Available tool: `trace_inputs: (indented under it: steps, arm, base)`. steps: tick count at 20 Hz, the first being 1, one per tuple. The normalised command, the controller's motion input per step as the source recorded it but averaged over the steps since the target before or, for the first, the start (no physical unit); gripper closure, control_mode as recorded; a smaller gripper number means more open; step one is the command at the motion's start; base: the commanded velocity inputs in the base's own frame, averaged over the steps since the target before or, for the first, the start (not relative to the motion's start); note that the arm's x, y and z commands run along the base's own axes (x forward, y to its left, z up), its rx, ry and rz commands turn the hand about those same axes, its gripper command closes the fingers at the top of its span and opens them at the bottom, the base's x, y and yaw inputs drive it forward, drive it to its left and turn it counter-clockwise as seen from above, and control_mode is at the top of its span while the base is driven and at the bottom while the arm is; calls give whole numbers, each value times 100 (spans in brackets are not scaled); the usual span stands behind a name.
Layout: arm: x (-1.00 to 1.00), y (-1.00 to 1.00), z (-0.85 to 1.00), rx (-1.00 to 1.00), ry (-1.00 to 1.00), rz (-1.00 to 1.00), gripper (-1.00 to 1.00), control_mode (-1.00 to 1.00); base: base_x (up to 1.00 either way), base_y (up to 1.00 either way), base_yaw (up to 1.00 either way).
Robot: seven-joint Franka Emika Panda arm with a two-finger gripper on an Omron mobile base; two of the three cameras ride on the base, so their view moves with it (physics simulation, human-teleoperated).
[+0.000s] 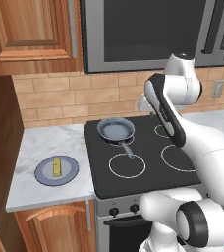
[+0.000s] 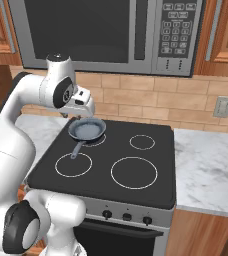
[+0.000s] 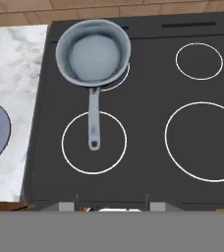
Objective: Pick up the butter stick and place it in the pan. Then turn on the burner for the pan.
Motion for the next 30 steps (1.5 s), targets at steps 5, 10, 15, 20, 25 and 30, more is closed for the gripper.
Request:
trace_inputs:
  steps: [5,10,15,20,25,30]
  arm:
    - [0,14,-11,0,0,0,-100,-100]
    - [-1,58,-25,0,0,3,-100,-100]
    - [0,75,-21,0,3,2,-100,-100]
    - [0,64,-18,4,18,2,-100,-100]
    - [0,69,-28,2,20,0,-100,-100]
    - [0,56,-26,0,6,0,-100,-100]
  base:
    - [0,0,0]
    - [0,0,0]
    - [0,0,0]
    - [0,0,0]
    - [0,0,0]
    - [0,0,0]
